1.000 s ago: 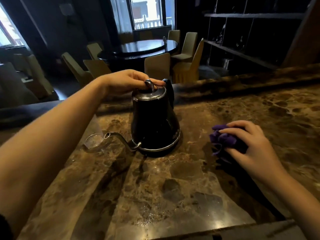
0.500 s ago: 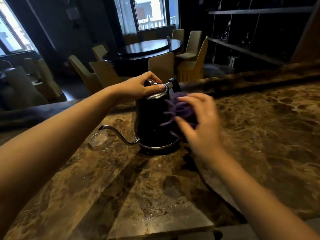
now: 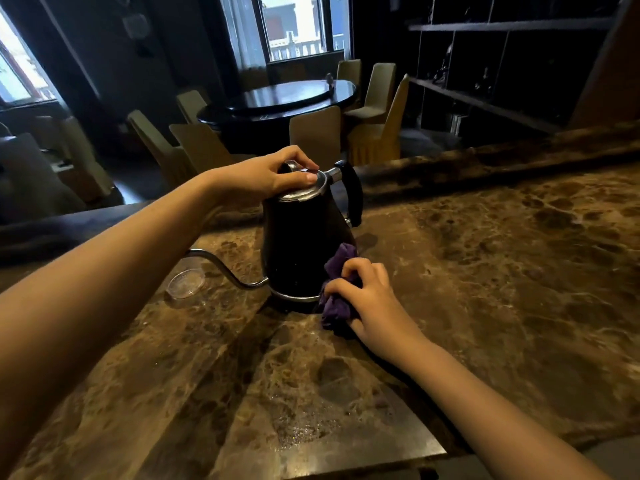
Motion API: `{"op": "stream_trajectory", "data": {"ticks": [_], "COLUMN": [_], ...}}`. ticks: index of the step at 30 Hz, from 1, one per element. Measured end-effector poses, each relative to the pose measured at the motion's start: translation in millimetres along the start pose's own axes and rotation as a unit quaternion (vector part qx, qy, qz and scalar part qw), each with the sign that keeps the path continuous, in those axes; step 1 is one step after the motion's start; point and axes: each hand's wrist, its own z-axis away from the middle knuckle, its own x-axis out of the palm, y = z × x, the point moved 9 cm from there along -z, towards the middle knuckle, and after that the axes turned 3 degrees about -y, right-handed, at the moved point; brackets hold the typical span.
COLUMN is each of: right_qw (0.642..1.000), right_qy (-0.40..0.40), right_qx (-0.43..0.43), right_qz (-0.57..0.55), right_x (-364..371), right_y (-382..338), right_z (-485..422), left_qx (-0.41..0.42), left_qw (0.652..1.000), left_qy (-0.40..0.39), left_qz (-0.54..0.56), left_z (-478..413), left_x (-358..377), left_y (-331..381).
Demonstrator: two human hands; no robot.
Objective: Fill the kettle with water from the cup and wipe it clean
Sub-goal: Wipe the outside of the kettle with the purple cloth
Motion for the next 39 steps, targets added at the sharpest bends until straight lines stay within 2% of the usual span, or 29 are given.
{"op": "stream_trajectory", "data": {"ticks": [2,5,9,14,16,18,21,24,25,27,29,32,35,39], "right_qw": [0.996,0.968,0.944,0.931,0.938,0.948,0.955,0.961,0.960,0.952,0.939,0.929,0.927,0.947], "right_qy": [0.068,0.193,0.279,0.263,0.250,0.221,0.155,0.112,0.118,0.182,0.252,0.293,0.286,0.228], "right_qx": [0.031,0.071,0.046,0.060,0.063,0.076,0.139,0.151,0.155,0.139,0.085,0.040,0.062,0.084], "right_qz": [-0.052,-0.142,-0.167,-0.245,-0.233,-0.217,-0.211,-0.201,-0.200,-0.204,-0.216,-0.224,-0.233,-0.211], "right_x": [-9,-28,-62,-63,-59,-47,-21,-13,-16,-34,-56,-79,-76,-55], "right_y": [3,-2,-20,10,24,40,68,78,77,64,37,13,29,57], "right_z": [-1,-10,-54,-71,-65,-56,-38,-33,-33,-34,-45,-73,-78,-65], "left_qx": [0.011,0.024,0.028,0.030,0.037,0.045,0.051,0.062,0.066,0.071,0.078,0.088,0.088,0.098], "left_qw": [1.000,1.000,0.999,0.998,0.998,0.998,0.997,0.996,0.996,0.996,0.995,0.994,0.994,0.994], "left_qy": [-0.007,0.001,0.012,0.033,0.032,0.030,0.018,0.005,0.001,-0.008,-0.018,-0.022,-0.018,-0.022], "left_qz": [-0.006,0.004,0.022,0.041,0.036,0.036,0.052,0.058,0.060,0.058,0.056,0.056,0.054,0.032], "left_z": [-3,-9,-13,-14,-15,-15,-17,-19,-20,-22,-23,-24,-25,-26], "left_x": [1,2,4,-1,0,0,-2,-2,-1,0,2,5,3,2], "left_y": [4,6,6,4,3,3,0,0,0,2,5,10,11,9]}}
